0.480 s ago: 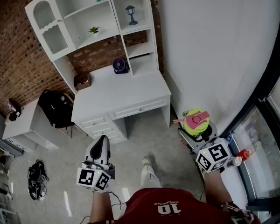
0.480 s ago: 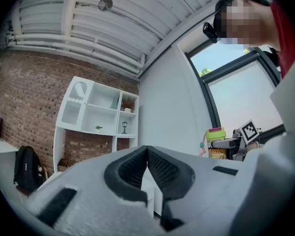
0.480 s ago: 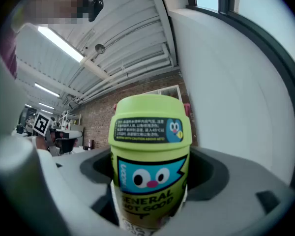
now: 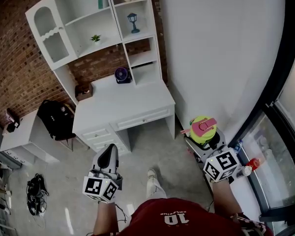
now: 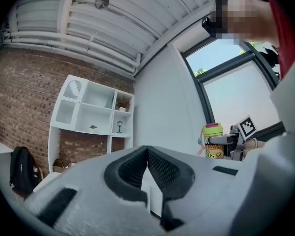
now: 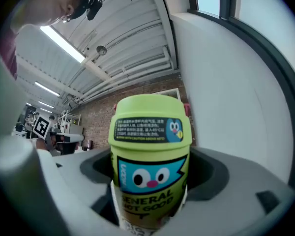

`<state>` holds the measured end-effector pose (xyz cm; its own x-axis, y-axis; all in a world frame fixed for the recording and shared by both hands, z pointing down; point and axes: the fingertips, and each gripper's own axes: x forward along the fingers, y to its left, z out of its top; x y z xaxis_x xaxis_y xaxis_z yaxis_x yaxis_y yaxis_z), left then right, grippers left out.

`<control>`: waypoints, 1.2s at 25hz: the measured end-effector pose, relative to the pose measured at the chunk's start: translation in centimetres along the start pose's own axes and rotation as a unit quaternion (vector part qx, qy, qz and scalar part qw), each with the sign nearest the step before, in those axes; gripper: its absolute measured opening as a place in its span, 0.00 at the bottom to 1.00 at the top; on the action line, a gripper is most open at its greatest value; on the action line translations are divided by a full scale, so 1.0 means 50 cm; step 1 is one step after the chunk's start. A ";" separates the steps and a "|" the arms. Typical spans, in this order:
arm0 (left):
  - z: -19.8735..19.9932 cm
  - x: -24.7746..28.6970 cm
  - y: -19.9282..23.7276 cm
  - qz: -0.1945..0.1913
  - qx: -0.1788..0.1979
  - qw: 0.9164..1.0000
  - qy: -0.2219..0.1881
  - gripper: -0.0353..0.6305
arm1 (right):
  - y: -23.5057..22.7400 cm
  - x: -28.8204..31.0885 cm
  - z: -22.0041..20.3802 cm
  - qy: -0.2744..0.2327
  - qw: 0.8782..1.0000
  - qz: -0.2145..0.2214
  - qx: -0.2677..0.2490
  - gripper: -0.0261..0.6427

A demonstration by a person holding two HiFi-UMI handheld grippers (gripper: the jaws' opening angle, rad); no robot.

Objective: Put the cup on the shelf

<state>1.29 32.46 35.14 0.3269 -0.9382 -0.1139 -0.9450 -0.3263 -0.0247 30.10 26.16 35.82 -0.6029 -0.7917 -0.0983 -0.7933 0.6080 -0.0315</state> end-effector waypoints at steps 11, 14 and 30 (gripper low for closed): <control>-0.016 -0.003 0.008 0.004 0.014 1.000 0.010 0.03 | 0.011 0.017 0.005 -0.011 1.000 0.009 0.007 0.65; -0.023 -0.007 0.017 0.012 0.009 1.000 0.010 0.03 | 0.014 0.025 0.008 -0.019 1.000 0.017 0.011 0.65; -0.043 0.000 0.043 0.017 -0.012 1.000 0.006 0.03 | 0.005 0.086 -0.012 0.001 1.000 0.015 0.016 0.65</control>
<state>-0.73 31.53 37.23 0.2948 -0.9501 -0.1018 -0.9550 -0.2965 0.0019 27.22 22.86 35.97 -0.6261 -0.7735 -0.0979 -0.7721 0.6326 -0.0601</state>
